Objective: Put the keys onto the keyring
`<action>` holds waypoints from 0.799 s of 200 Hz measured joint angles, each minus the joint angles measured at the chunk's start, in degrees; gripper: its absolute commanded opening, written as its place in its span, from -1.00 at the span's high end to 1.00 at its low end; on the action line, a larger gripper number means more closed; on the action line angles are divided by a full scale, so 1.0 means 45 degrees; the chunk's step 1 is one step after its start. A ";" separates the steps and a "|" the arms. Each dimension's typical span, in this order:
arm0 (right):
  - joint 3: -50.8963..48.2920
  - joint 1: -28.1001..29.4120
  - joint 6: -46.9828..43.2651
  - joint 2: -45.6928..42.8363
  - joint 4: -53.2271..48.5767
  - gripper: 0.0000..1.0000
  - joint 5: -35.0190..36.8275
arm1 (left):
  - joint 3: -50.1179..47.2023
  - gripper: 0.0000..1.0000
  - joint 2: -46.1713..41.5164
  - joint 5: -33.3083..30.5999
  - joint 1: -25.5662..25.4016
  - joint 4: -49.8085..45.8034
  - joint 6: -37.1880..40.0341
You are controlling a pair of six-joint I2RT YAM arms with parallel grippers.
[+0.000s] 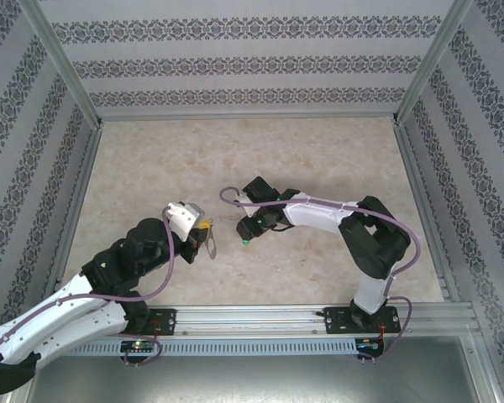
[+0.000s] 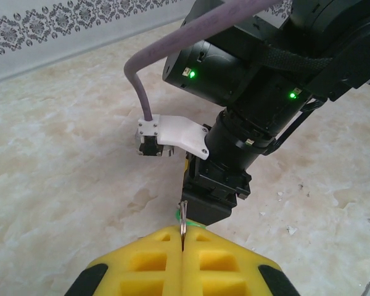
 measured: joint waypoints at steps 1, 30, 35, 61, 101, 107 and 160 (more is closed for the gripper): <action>0.0015 0.0000 0.0000 0.0024 0.0000 0.15 0.0000 | 0.0000 1.00 0.0000 -0.0005 0.0000 0.0000 0.0000; 0.0282 0.0087 0.0015 0.0447 -0.0005 0.19 0.0000 | 0.0000 1.00 0.0015 -0.0005 0.0000 0.0000 0.0005; 0.0311 0.0131 0.0015 0.0515 0.0000 0.20 0.0000 | 0.0000 1.00 0.0024 -0.0005 0.0000 0.0000 0.0005; 0.0423 0.0248 0.0039 0.0724 -0.0015 0.23 0.0000 | 0.0000 1.00 0.0024 -0.0005 0.0000 0.0000 0.0005; 0.0495 0.0272 0.0029 0.0782 -0.0049 0.29 0.0039 | 0.0000 1.00 0.0034 -0.0005 0.0000 0.0000 0.0005; 0.0529 0.0272 0.0024 0.0811 -0.0044 0.30 0.0068 | 0.0000 1.00 0.0034 -0.0005 0.0000 0.0000 0.0005; 0.0607 0.0301 -0.0005 0.1073 -0.0015 0.48 0.0355 | 0.0000 1.00 0.0034 0.0000 0.0000 0.0000 0.0005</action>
